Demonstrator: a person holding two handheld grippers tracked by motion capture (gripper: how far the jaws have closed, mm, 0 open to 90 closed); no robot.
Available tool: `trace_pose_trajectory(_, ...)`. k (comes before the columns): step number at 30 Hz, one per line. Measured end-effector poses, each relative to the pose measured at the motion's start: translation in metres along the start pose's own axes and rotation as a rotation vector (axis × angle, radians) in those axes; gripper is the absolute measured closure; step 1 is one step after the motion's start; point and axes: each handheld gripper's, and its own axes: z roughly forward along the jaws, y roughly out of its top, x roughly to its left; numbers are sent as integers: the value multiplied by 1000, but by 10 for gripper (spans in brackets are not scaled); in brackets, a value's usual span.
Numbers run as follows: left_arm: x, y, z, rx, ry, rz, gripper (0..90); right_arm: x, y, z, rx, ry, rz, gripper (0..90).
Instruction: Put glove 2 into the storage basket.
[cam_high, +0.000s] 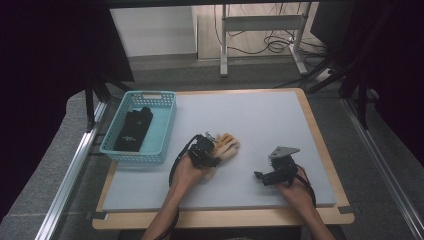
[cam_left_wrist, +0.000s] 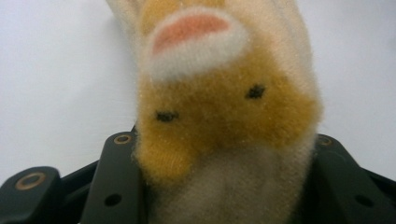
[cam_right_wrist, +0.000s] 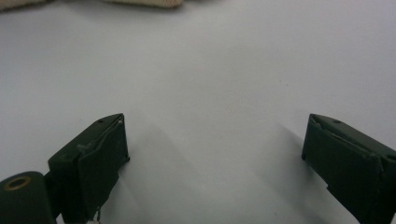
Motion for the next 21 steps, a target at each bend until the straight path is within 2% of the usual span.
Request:
trace_pose_trajectory(7, 7, 11, -18, -11, 21, 5, 519, 0, 0, 0, 1, 1, 2, 68)
trace_pose_trajectory(13, 16, 21, -37, -27, 46, -14, 518, 0, 0, 0, 0, 0, 0, 68)
trace_pose_trajectory(21, 39, 30, -70, -44, 87, -48, 517, 0, 0, 0, -1, 0, -2, 68)
